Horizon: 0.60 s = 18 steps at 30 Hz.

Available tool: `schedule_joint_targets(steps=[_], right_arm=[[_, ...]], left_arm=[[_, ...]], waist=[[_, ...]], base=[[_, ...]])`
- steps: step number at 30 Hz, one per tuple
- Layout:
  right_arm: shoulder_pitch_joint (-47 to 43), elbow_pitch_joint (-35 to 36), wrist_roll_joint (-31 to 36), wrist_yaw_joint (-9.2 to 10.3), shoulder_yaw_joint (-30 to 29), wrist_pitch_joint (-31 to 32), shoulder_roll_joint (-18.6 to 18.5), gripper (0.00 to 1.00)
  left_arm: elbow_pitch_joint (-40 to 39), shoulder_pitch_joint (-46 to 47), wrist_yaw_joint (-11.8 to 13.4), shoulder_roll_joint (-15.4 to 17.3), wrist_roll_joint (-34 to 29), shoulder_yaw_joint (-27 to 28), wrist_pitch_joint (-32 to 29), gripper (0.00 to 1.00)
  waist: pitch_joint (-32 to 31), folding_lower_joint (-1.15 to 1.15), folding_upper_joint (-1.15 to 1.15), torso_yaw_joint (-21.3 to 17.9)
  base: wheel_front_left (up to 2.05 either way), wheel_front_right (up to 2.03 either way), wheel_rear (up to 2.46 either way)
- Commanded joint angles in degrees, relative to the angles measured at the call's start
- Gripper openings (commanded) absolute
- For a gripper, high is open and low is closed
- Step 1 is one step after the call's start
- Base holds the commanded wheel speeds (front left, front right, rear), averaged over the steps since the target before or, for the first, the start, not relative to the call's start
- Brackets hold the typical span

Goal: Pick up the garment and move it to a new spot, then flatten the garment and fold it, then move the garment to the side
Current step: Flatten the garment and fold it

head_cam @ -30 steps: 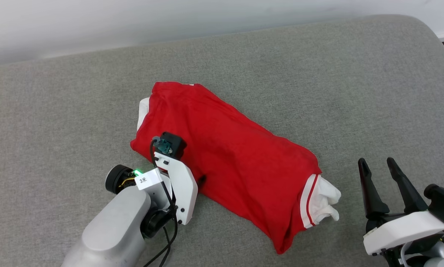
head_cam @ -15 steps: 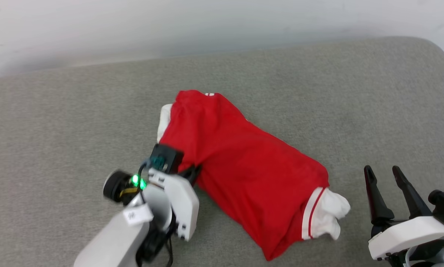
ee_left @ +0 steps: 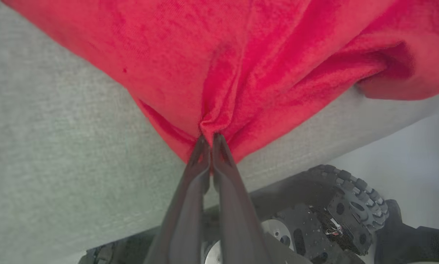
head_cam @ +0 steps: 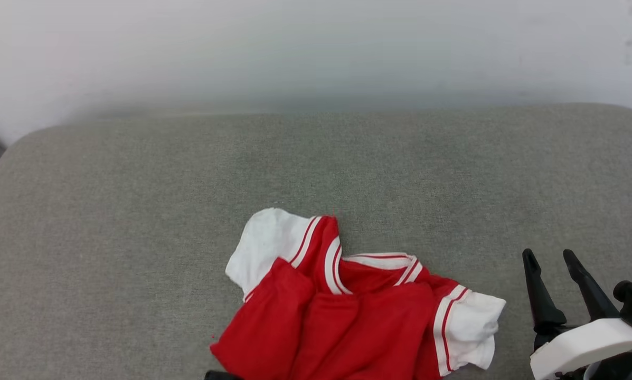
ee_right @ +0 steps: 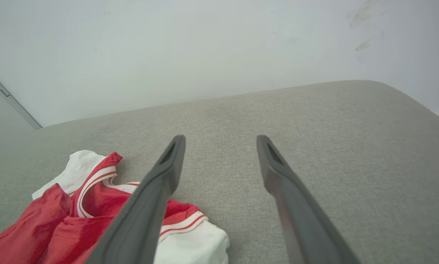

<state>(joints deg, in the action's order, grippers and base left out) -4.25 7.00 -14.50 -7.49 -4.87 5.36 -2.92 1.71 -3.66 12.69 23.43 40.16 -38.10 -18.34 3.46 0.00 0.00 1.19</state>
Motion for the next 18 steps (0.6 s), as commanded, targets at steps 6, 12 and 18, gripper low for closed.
schedule_joint_targets(steps=[6, 12, 18], right_arm=[[-1.6, 1.3, 0.6, 0.0, -0.3, 0.9, 0.1, 1.0], [-2.5, 2.0, 0.4, 0.0, -0.4, 1.5, 0.1, 1.0], [-3.1, 2.6, -0.2, 0.0, -0.7, 1.7, 0.1, 1.0]], left_arm=[[0.1, -2.7, 0.4, -1.0, 0.3, -1.0, 1.1, 1.0], [-2.5, 0.5, 0.0, -1.4, -3.0, -0.2, 6.9, 1.0], [-4.3, 5.3, -0.5, -0.3, -5.2, 1.5, 9.2, 1.0]], waist=[[-1.5, 0.0, 0.0, 0.7], [-3.0, 0.0, 0.0, 0.6], [-3.4, 0.0, 0.0, 0.5]], base=[[0.0, 0.0, 0.0], [0.0, 0.0, 0.0], [0.0, 0.0, 0.0]])
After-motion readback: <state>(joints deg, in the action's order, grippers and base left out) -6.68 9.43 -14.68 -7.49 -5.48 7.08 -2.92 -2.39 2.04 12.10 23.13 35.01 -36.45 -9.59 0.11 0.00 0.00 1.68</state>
